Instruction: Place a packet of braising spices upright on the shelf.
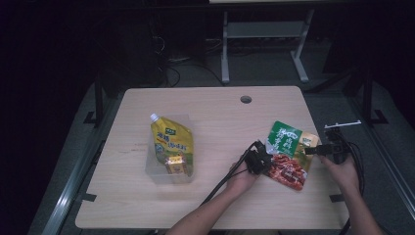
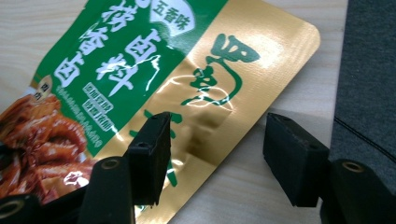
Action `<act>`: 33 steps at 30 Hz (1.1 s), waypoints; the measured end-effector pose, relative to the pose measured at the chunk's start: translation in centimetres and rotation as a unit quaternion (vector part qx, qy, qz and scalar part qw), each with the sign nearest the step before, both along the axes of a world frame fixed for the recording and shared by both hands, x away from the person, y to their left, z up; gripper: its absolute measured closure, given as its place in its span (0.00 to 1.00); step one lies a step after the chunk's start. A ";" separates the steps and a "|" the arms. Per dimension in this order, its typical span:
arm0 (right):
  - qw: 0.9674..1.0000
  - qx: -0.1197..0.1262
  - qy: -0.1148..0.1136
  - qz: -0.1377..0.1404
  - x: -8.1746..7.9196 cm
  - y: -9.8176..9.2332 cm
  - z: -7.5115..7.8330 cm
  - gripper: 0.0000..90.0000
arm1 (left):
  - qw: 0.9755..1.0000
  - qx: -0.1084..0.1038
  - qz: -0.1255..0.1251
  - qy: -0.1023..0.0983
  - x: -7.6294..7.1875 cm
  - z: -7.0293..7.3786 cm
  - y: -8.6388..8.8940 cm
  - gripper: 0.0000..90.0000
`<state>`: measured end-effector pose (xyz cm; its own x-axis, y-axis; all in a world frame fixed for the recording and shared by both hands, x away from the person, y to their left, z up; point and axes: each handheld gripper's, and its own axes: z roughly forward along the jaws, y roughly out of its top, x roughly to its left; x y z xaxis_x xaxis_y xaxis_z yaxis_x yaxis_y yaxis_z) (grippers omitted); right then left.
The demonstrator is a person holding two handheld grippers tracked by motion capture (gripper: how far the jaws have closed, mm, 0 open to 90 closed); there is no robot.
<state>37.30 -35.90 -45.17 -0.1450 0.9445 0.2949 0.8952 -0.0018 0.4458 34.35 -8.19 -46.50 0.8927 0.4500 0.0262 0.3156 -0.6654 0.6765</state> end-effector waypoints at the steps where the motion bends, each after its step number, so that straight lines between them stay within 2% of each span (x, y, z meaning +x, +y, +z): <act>1: 1.000 0.003 -0.001 -0.001 0.0 0.0 -0.1 0.47 | 1.000 -0.004 0.003 0.000 0.0 0.0 -0.1 0.93; 10: 1.000 0.021 0.002 -0.014 0.1 -0.2 -0.2 0.55 | 1.000 -0.006 0.002 0.000 0.1 -0.1 -0.1 0.93; 15: 0.998 0.059 0.008 -0.010 0.0 -0.6 -0.4 0.59 | 1.000 -0.006 0.002 0.003 0.1 -0.1 -0.1 0.93; 18: 0.997 0.072 0.007 -0.001 -0.1 -0.7 -0.6 0.62 | 1.000 -0.006 0.003 0.001 0.1 -0.1 -0.2 0.93; 21: 0.994 0.103 0.020 0.003 -0.1 -0.7 -0.8 0.68 | 1.000 -0.004 0.003 0.001 0.1 -0.1 -0.3 0.93; 24: 0.995 0.101 0.016 0.014 0.0 -0.5 -0.9 0.69 | 1.000 -0.001 0.001 -0.001 0.1 -0.1 -0.4 0.93; 31: 0.992 0.122 0.032 0.027 0.1 -0.1 -1.1 0.75 | 1.000 -0.002 -0.001 -0.002 0.0 -0.1 -0.7 0.94; 33: 0.992 0.119 0.032 0.031 0.1 0.0 -1.1 0.77 | 1.000 -0.002 -0.002 -0.002 0.1 -0.1 -0.7 0.94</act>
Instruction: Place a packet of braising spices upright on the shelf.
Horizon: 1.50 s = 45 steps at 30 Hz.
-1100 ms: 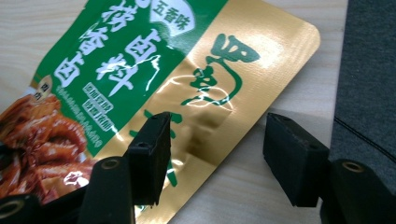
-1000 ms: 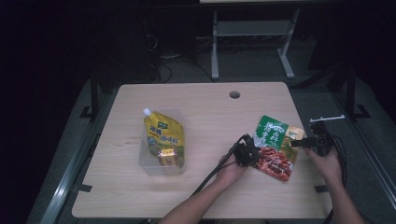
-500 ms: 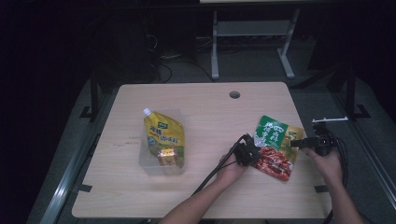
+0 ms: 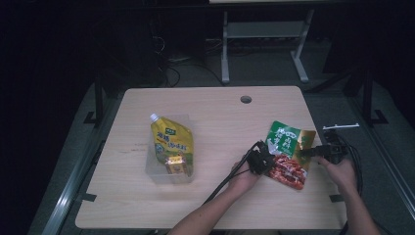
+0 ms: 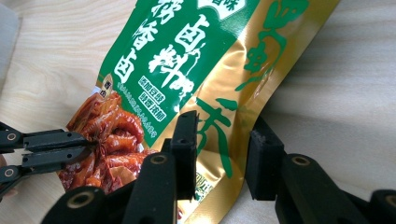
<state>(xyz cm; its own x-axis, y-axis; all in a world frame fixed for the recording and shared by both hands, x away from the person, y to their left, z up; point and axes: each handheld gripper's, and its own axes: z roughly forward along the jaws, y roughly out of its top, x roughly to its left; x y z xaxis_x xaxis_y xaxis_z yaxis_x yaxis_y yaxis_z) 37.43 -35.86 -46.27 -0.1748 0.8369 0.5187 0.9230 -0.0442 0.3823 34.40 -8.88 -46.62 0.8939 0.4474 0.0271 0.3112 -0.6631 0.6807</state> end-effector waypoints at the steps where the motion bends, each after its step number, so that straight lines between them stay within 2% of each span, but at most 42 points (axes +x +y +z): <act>1: 1.000 0.001 0.000 0.001 0.0 0.1 0.0 0.79 | 1.000 0.000 0.000 0.002 0.0 0.0 0.0 0.95; 9: 1.000 -0.003 -0.001 0.005 0.2 0.6 -0.2 0.90 | 1.000 -0.002 -0.002 0.003 -0.1 0.0 -0.2 0.95; 13: 1.000 -0.002 -0.003 0.016 0.2 0.6 -0.2 0.97 | 1.000 -0.002 -0.003 0.003 -0.1 0.0 -0.1 0.95; 17: 1.000 -0.009 -0.007 0.017 0.1 0.9 0.2 0.99 | 1.000 0.000 -0.003 -0.002 -0.1 0.0 -0.1 0.94; 19: 1.000 -0.017 -0.011 0.020 0.1 1.0 0.4 0.99 | 1.000 -0.002 0.001 0.002 0.0 0.0 0.0 0.92; 21: 1.000 -0.017 -0.012 0.021 0.0 1.1 0.6 0.99 | 1.000 -0.002 0.005 0.006 0.1 0.1 0.2 0.88; 24: 1.000 -0.013 -0.016 0.022 -0.2 1.1 0.9 1.00 | 1.000 -0.002 0.007 0.002 0.0 0.3 0.6 0.85; 28: 0.999 -0.018 -0.032 0.029 -0.6 1.3 1.7 1.00 | 1.000 -0.010 0.009 0.002 -0.1 0.7 1.1 0.81; 36: 0.997 -0.013 -0.064 0.033 -1.7 1.6 3.6 1.00 | 1.000 -0.022 0.013 0.001 -0.3 1.7 2.7 0.74; 45: 0.993 -0.012 -0.104 0.050 -2.8 2.8 5.9 1.00 | 0.999 -0.041 0.013 0.000 -1.2 2.6 4.3 0.67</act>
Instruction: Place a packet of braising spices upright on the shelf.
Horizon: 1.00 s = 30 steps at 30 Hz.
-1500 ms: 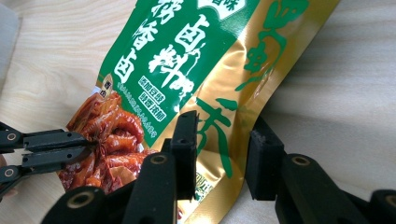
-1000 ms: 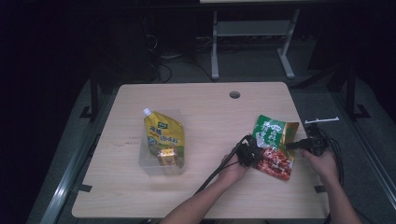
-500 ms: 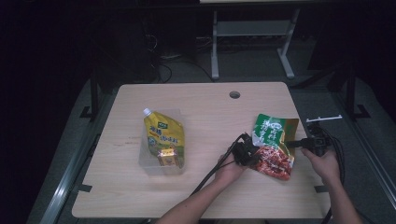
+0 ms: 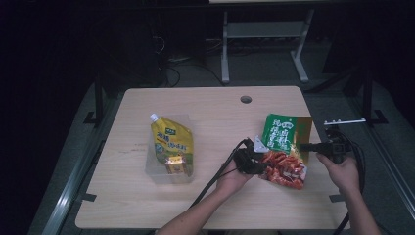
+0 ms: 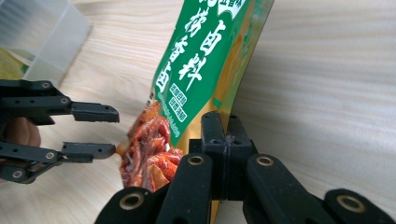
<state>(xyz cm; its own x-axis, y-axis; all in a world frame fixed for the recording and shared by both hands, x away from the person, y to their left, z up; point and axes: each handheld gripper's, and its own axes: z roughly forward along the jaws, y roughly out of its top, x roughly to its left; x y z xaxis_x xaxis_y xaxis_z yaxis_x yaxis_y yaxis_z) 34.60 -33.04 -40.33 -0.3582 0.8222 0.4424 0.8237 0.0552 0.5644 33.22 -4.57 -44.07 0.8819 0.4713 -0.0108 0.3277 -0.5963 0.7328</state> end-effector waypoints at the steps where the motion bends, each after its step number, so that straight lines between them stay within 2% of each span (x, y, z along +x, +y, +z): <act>1: 1.000 0.000 -0.005 0.003 -0.1 0.2 0.3 1.00 | 1.000 -0.003 0.003 0.001 -0.1 0.0 0.2 0.66; 5: 1.000 -0.004 -0.023 0.015 -0.6 1.1 1.6 1.00 | 1.000 -0.012 0.004 -0.001 -0.6 0.1 0.9 0.64; 7: 0.999 -0.006 -0.031 0.022 -0.8 1.6 2.1 1.00 | 1.000 -0.008 0.001 -0.002 -0.7 0.2 1.4 0.63; 13: 0.997 -0.008 -0.060 0.044 -1.3 3.1 3.9 1.00 | 1.000 -0.022 0.005 -0.013 -1.6 0.7 2.6 0.61; 23: 0.993 -0.008 -0.097 0.073 -1.6 5.0 5.4 1.00 | 0.999 -0.037 -0.005 -0.031 -3.3 1.8 4.3 0.57; 28: 0.990 -0.005 -0.112 0.082 -1.7 5.8 6.3 1.00 | 0.998 -0.049 -0.004 -0.025 -4.0 1.8 5.4 0.53; 30: 0.989 -0.009 -0.117 0.087 -1.7 6.2 6.7 1.00 | 0.999 -0.045 -0.009 -0.025 -4.3 1.7 5.8 0.50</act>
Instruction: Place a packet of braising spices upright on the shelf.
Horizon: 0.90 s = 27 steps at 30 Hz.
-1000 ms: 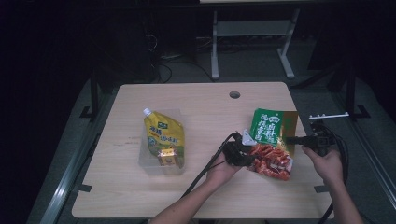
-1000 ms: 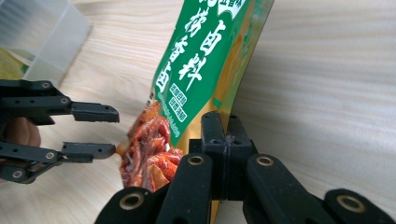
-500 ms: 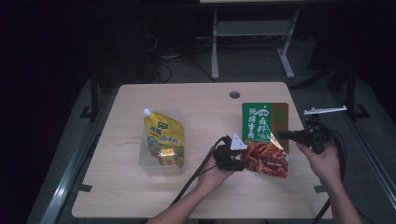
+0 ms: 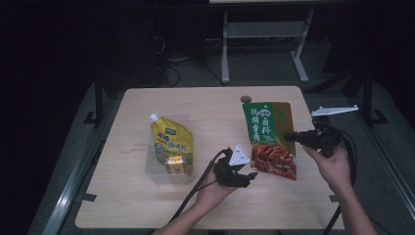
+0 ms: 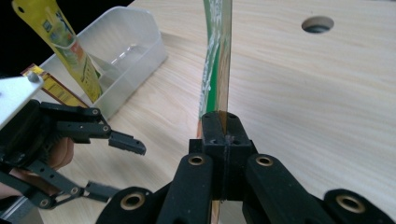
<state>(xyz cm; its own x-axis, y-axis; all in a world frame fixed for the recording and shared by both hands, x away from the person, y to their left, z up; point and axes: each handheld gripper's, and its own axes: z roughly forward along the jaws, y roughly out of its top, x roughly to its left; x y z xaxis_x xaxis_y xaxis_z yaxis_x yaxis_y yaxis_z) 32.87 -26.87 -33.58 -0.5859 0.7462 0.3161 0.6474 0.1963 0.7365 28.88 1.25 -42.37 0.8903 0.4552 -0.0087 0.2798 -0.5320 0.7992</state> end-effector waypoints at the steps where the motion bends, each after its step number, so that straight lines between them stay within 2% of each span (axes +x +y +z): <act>1: 1.000 -0.002 -0.004 0.001 0.0 0.2 0.2 1.00 | 1.000 -0.002 -0.001 0.001 -0.2 -0.1 0.2 0.49; 2: 1.000 -0.004 -0.006 0.003 0.0 0.4 0.4 1.00 | 1.000 -0.007 0.000 0.008 -0.4 -0.1 0.3 0.48; 6: 1.000 -0.010 -0.016 0.012 0.0 1.1 1.1 1.00 | 1.000 -0.011 -0.001 0.011 -1.2 -0.4 1.1 0.43; 13: 0.999 -0.024 -0.027 0.024 0.3 2.5 1.7 1.00 | 1.000 -0.008 -0.009 0.011 -2.6 -0.9 2.3 0.39; 17: 0.999 -0.022 -0.032 0.032 0.5 3.3 2.2 1.00 | 1.000 -0.013 -0.010 0.013 -3.3 -1.1 2.7 0.38; 23: 0.998 -0.016 -0.046 0.046 0.8 4.2 3.0 1.00 | 1.000 -0.009 -0.021 0.015 -3.9 -1.1 3.4 0.36; 27: 0.997 -0.008 -0.052 0.054 1.0 4.8 3.5 1.00 | 1.000 -0.016 -0.021 0.015 -4.3 -1.4 3.8 0.34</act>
<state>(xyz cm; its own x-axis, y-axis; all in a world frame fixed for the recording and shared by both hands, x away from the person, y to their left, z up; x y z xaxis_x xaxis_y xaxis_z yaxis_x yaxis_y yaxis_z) 33.92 -22.07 -30.08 -0.6919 0.6818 0.2377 0.5419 0.2728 0.7949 24.55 5.10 -43.74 0.9074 0.4172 -0.0498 0.2821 -0.5171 0.8081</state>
